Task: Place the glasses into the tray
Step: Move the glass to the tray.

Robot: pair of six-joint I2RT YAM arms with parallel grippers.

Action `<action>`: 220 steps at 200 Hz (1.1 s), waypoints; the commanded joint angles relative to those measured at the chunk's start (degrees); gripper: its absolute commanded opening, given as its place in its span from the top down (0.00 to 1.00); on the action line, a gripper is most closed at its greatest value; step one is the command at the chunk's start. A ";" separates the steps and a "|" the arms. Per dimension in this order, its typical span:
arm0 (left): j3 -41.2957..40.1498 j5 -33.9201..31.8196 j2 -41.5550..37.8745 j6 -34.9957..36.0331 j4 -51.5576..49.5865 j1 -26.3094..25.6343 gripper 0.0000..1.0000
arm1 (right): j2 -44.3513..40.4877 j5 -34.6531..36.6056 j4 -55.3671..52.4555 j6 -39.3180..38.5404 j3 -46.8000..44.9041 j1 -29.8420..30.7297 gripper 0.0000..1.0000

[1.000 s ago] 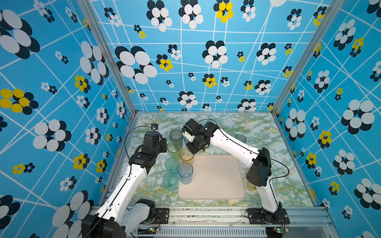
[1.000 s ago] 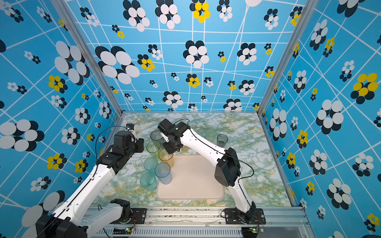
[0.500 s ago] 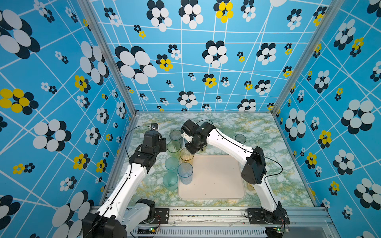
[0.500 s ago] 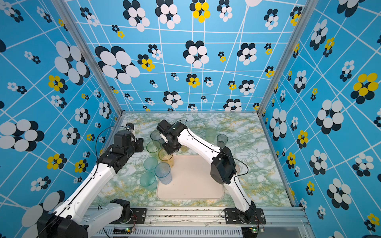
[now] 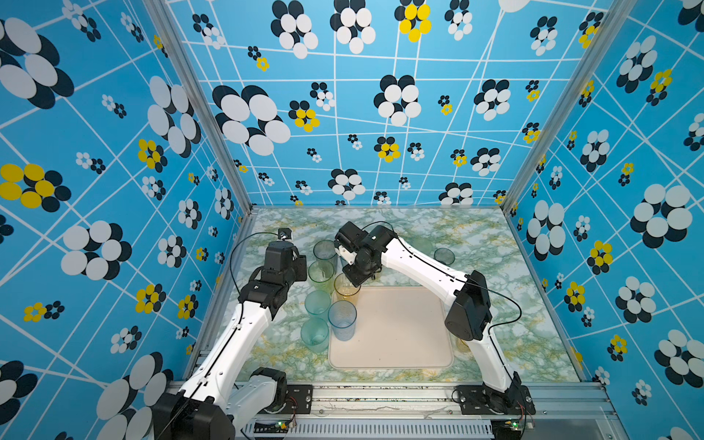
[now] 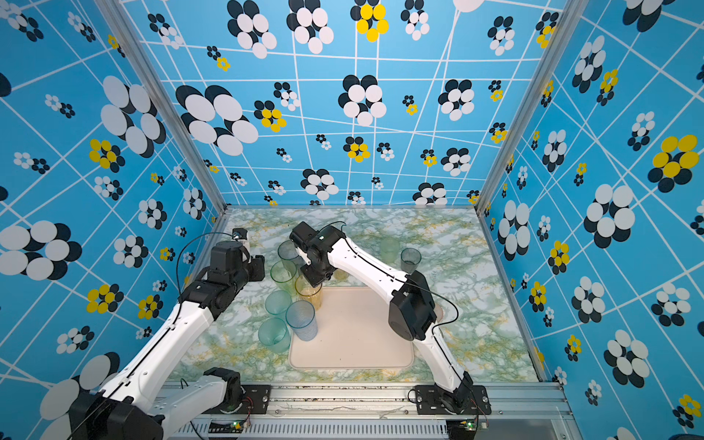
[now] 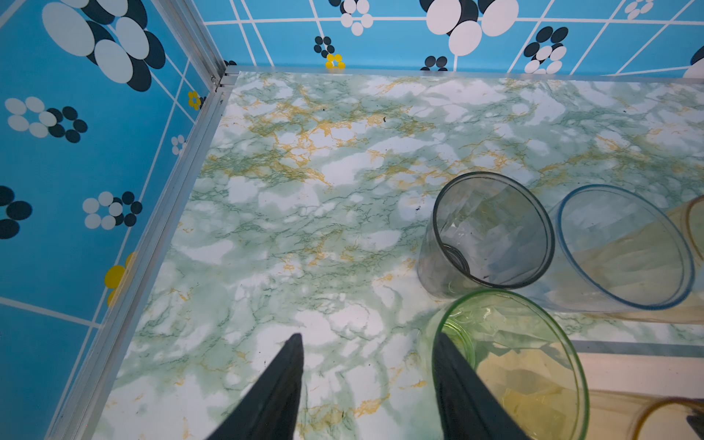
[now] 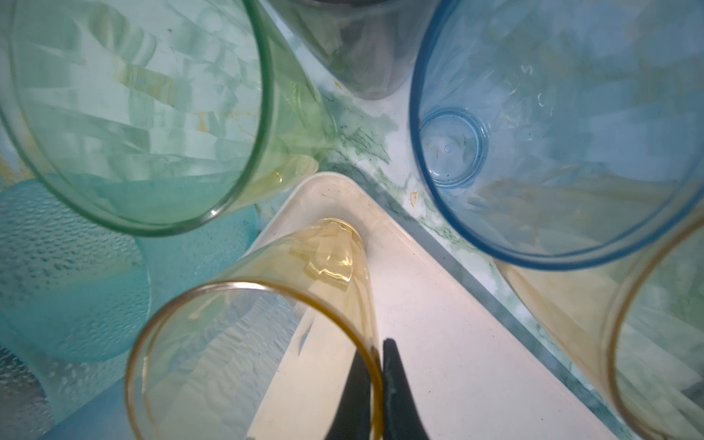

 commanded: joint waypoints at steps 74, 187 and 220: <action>1.11 0.44 1.15 0.76 1.13 0.55 0.44 | 2.89 3.60 0.16 -1.63 5.99 -0.36 0.97; 1.02 1.05 1.94 0.67 1.62 0.99 0.44 | 3.19 5.22 -5.69 -4.15 8.21 -0.35 0.97; 1.02 1.11 1.94 0.58 1.53 0.92 0.45 | 3.07 5.01 -5.92 -4.50 7.87 -0.26 0.97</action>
